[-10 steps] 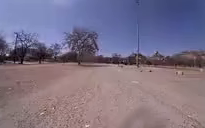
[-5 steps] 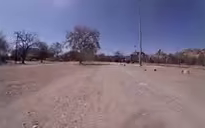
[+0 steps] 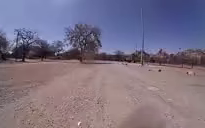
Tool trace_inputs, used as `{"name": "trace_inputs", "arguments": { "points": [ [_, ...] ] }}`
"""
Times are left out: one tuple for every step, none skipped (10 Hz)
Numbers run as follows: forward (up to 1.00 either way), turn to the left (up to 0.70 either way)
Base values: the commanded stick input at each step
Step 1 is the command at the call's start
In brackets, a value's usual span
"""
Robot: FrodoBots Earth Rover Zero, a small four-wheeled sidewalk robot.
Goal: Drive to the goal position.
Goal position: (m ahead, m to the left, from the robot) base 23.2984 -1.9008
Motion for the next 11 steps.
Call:
{"name": "trace_inputs", "arguments": {
  "points": [
    [1.0, -0.01],
    [1.0, -0.12],
    [1.0, -0.24],
    [1.0, -0.27],
    [1.0, -0.27],
    [1.0, 0.0],
    [1.0, 0.0],
    [1.0, 0.0],
    [1.0, 0.0],
    [1.0, 0.0],
    [1.0, 0.0]
  ]
}}
